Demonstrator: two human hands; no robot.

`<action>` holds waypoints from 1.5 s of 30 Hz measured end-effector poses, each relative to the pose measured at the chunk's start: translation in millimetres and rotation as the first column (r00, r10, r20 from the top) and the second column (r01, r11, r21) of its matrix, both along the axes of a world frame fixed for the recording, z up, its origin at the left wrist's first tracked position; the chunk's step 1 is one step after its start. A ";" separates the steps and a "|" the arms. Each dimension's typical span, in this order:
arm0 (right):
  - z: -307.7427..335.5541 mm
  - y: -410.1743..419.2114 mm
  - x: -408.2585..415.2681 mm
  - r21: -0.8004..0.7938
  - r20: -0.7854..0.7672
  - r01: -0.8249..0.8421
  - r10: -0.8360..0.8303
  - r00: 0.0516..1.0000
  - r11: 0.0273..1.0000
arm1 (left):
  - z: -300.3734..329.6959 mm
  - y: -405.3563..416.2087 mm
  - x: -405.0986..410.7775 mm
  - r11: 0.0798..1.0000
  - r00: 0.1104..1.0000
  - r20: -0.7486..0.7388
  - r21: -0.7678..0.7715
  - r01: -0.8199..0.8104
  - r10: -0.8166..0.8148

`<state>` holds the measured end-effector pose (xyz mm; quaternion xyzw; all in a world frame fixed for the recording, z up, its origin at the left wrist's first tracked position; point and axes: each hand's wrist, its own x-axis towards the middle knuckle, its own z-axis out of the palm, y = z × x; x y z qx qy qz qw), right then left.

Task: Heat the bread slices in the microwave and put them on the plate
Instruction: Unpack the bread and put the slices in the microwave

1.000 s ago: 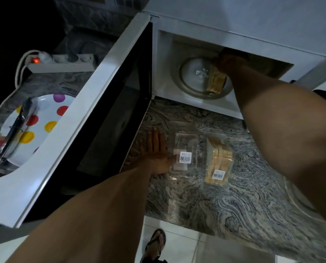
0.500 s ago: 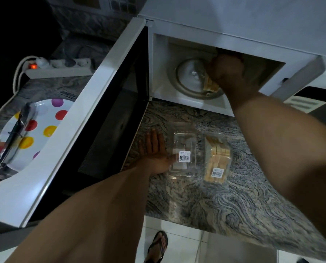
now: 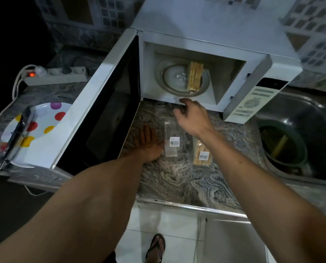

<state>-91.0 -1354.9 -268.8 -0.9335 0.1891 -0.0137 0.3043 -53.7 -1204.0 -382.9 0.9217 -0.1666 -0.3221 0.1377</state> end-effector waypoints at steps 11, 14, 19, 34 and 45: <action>-30.1 44.1 -68.8 0.066 -0.206 0.113 -0.097 0.974 0.991 | 20.3 23.3 -6.7 0.748 0.887 -0.224 -0.478 -0.461 0.403; -45.7 53.2 -71.8 0.042 -0.234 0.138 -0.124 0.964 0.990 | 20.2 25.5 -35.9 0.761 0.889 -0.280 -0.462 -0.455 0.361; -55.7 62.2 -70.8 0.056 -0.256 0.243 -0.221 0.941 0.968 | 11.5 25.0 -48.6 0.645 0.751 -0.418 -0.390 -0.657 0.511; -73.8 49.7 -65.9 0.380 -0.396 0.502 -0.353 0.847 0.777 | 16.4 31.9 -51.5 0.490 0.590 -0.631 -0.354 -0.796 0.503; -46.9 27.3 -77.0 0.346 -0.348 0.386 -0.265 0.899 0.855 | 37.5 29.7 -40.7 0.800 0.861 -0.153 -0.321 -0.508 0.485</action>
